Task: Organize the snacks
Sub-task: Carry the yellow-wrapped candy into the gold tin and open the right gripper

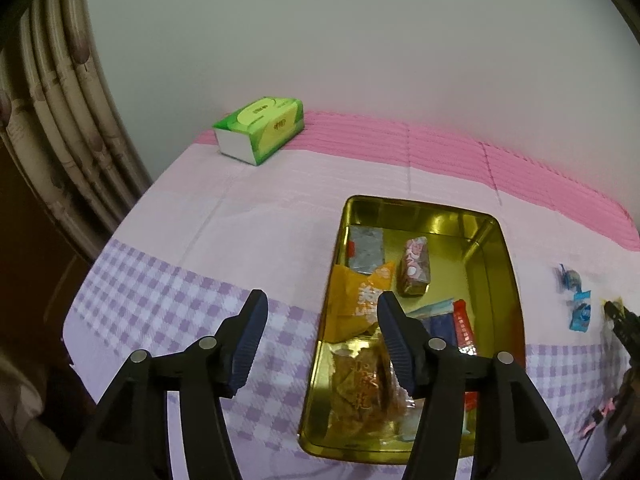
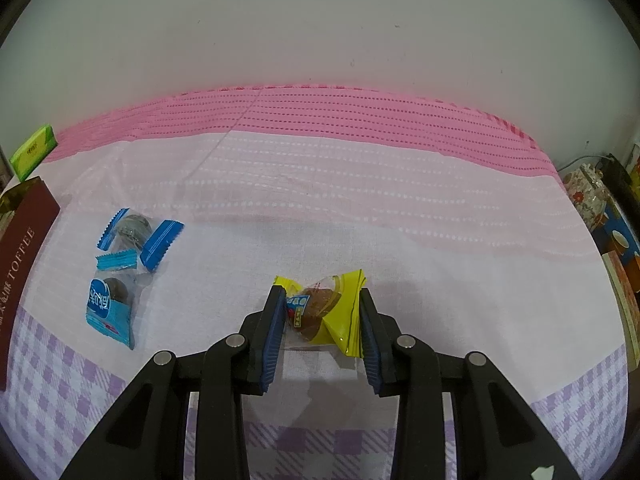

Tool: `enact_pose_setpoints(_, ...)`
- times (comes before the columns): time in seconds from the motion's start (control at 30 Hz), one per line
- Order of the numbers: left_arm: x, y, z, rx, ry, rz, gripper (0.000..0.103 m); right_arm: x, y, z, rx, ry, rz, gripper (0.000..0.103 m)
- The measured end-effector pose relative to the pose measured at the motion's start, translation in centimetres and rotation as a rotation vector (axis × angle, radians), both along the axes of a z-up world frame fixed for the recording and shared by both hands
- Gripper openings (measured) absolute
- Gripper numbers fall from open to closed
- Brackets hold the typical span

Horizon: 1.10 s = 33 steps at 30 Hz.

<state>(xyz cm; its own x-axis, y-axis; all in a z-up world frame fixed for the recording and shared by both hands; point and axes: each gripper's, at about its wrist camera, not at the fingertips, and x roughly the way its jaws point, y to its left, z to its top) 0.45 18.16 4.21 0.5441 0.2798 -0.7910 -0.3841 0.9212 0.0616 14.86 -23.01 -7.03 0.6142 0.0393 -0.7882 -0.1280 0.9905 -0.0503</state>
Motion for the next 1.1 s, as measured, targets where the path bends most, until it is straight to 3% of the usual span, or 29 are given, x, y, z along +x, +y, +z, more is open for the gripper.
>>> enact_pose_setpoints(0.37,-0.3,1.2,-0.2,0.024,-0.001,0.027,0.062,-0.2,1.8,1.0,-0.085,0.011,0.008,0.029)
enact_pose_setpoints(0.5,-0.7,2.5,0.1,0.046,-0.012,0.079,0.067,-0.6,2.7,2.7,-0.076,-0.008,0.021,0.029)
enact_pose_setpoints(0.63,-1.0,4.0,0.1,0.012,-0.015,0.123,0.067,-1.0,4.5,5.0,-0.047,-0.042,0.056,0.029)
enact_pose_setpoints(0.87,-1.1,4.6,0.1,0.042,-0.001,0.142,0.067,-1.8,11.3,7.8,0.069,-0.048,0.205,0.029)
enact_pose_setpoints(1.1,-1.2,5.3,-0.1,0.035,0.008,0.170,0.068,-2.8,20.3,8.1,0.145,-0.004,0.361,0.029)
